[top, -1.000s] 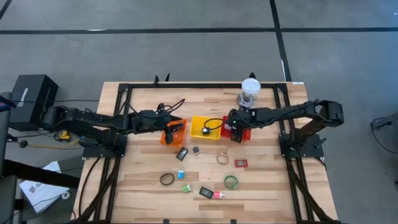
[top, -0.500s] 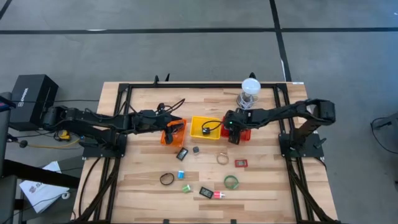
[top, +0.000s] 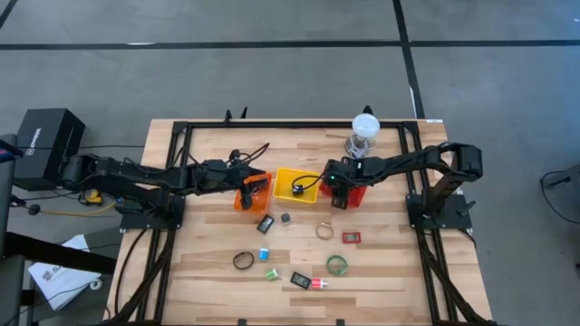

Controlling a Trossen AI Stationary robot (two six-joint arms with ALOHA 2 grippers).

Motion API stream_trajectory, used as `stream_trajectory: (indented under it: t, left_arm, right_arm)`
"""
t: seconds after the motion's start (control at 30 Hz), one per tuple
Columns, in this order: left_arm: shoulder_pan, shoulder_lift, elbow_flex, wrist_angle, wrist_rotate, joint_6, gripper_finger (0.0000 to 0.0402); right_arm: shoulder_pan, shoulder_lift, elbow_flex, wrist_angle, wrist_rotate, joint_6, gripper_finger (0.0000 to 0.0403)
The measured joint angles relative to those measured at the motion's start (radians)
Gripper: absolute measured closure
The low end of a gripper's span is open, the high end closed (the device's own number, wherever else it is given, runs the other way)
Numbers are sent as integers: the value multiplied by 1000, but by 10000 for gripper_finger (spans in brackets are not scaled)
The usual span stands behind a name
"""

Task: Pick & Place Office items
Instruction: Put the white wristwatch into the orange bin

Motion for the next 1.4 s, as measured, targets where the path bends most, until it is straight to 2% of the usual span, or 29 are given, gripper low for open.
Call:
stream_trajectory:
  t: [0.37, 0.87, 1.03, 1.2, 1.3, 1.4]
  left_arm:
    - [0, 0, 0, 2, 0, 0, 289]
    - [-1, 0, 0, 24, 3, 0, 289]
    - [-1, 0, 0, 62, 125, 0, 289]
    - [-1, 35, 0, 184, 258, 0, 289]
    - [-1, 81, 0, 265, 334, 0, 286]
    - [-11, 133, 0, 341, 348, 0, 270]
  right_arm:
    - [15, -50, 1, -42, -57, 10, 323]
    - [95, -246, 0, -112, -54, 45, 328]
    - [128, -345, 0, -104, -38, 49, 328]
    - [168, -416, 0, 17, -23, 49, 329]
    - [196, -421, 0, 190, -21, 49, 329]
    - [228, -384, 1, 375, -21, 30, 329]
